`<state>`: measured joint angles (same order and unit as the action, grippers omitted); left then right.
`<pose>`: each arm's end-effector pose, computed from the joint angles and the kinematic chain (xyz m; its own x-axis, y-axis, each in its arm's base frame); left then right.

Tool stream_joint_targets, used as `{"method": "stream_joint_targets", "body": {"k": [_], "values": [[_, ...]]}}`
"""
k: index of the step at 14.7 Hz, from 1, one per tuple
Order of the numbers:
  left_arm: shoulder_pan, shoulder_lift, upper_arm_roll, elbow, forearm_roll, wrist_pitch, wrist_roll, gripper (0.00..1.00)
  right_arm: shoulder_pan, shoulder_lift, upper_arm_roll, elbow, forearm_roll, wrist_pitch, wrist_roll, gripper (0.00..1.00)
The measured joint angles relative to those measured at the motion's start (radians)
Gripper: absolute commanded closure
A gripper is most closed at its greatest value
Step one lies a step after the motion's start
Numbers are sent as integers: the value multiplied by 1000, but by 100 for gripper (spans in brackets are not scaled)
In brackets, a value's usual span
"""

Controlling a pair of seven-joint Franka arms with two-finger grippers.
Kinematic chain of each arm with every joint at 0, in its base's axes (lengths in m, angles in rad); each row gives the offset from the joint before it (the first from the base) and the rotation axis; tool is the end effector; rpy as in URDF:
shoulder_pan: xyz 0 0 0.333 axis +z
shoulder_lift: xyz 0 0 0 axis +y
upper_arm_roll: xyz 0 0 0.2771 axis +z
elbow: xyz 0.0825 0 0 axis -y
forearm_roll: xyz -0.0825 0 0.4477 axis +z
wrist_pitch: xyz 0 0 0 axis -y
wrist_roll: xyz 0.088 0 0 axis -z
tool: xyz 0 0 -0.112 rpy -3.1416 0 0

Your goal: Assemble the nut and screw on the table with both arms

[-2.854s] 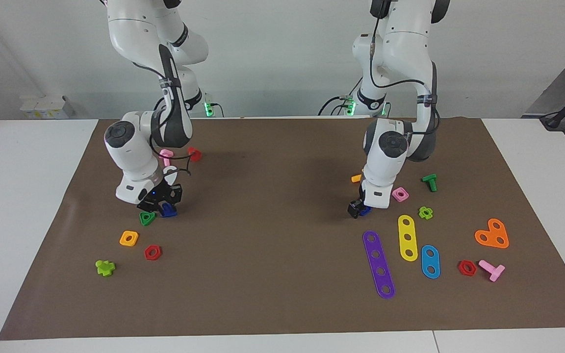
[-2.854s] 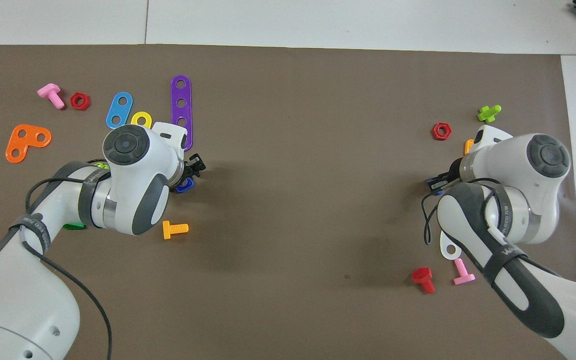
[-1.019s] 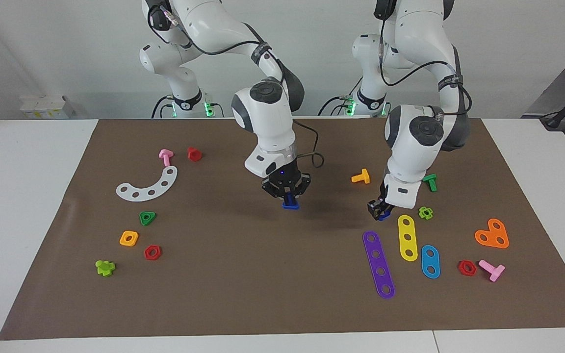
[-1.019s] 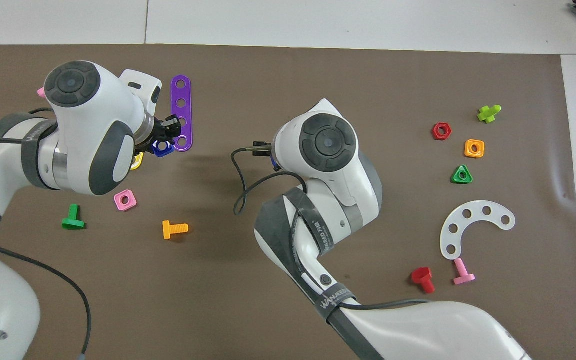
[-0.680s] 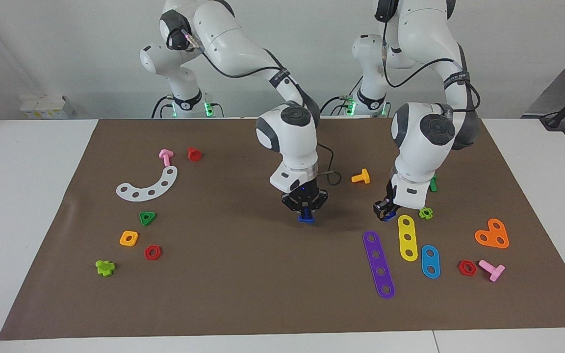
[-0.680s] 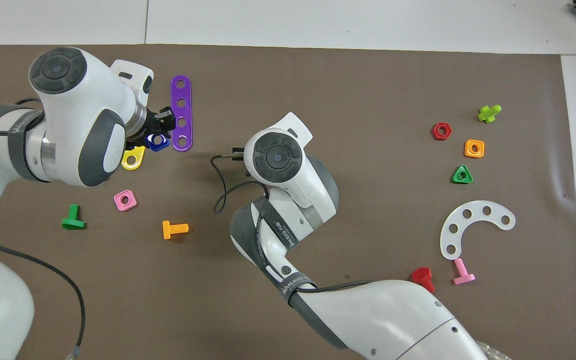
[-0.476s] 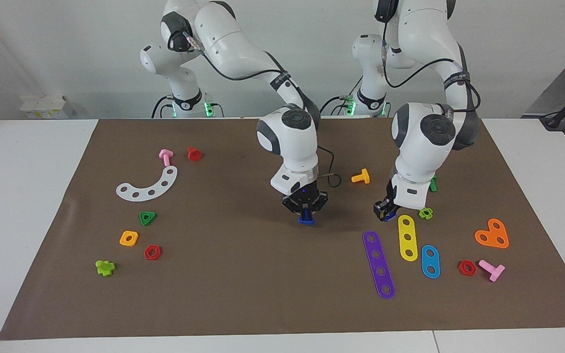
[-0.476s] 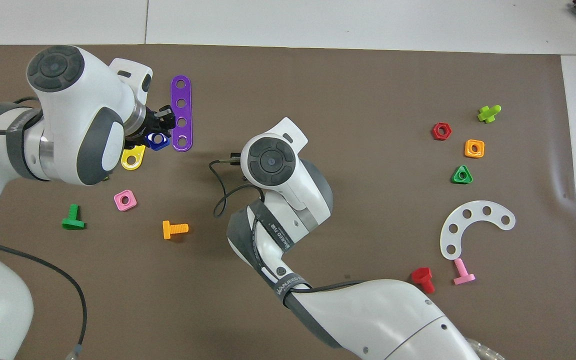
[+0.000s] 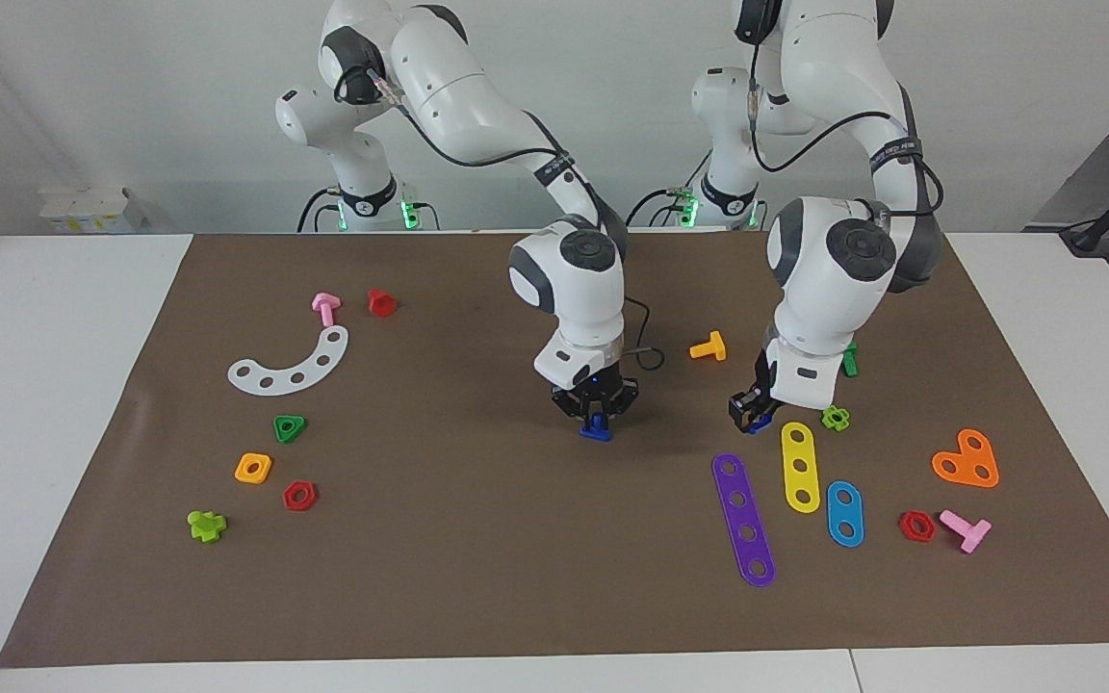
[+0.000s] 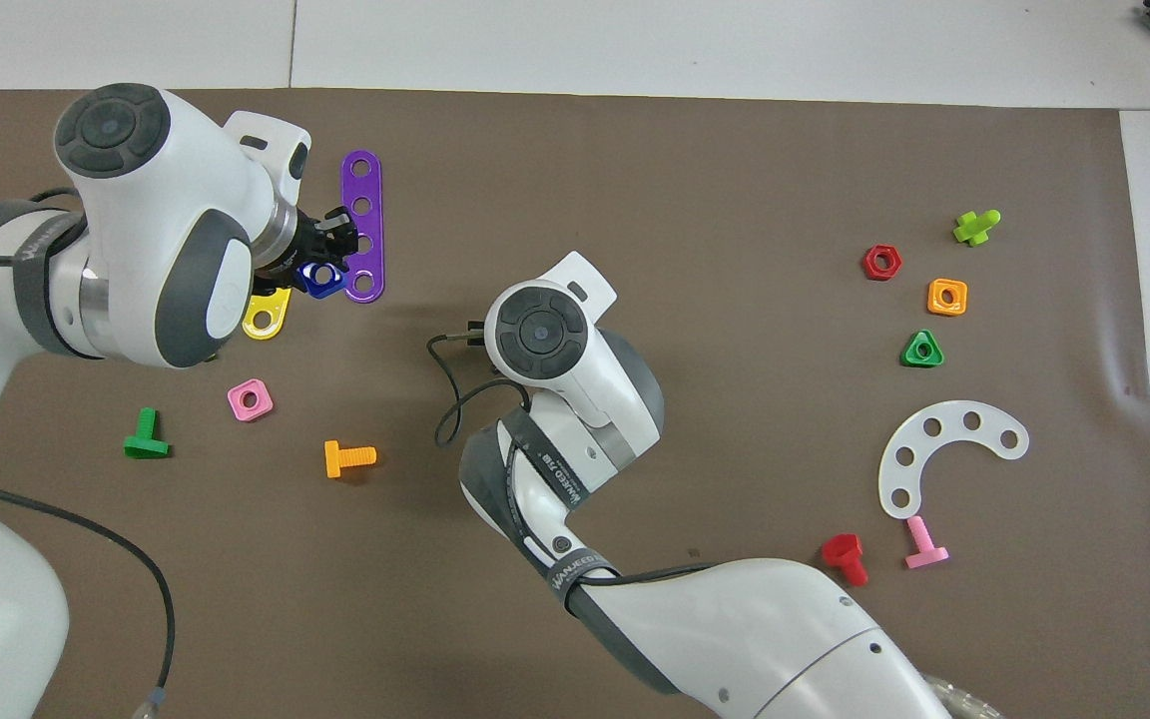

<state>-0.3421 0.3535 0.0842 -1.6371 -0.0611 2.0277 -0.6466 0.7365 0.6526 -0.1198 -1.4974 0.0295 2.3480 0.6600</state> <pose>0.6824 -0.1882 0.3494 0.9174 0.3978 0.0144 0.3969 -0.9168 0.0444 0.6148 0.4508 0.2374 0.9814 -0.0376 0.1880 -0.0218 -0.9961 -0.0853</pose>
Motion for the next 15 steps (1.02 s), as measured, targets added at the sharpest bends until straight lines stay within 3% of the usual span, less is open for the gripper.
{"method": "stream_joint_targets", "body": {"k": [4, 9, 15], "values": [[-42, 0, -3, 1, -19, 1, -2, 100, -27, -60, -25, 4, -5, -23, 0, 0], [-138, 37, -5, 37, -22, 8, -101, 100, -221, -280, -30, 2, -14, -278, -156, 0], [-223, 129, -6, 102, -27, 29, -203, 100, -431, -441, -30, -2, -13, -500, -372, 0]]}}
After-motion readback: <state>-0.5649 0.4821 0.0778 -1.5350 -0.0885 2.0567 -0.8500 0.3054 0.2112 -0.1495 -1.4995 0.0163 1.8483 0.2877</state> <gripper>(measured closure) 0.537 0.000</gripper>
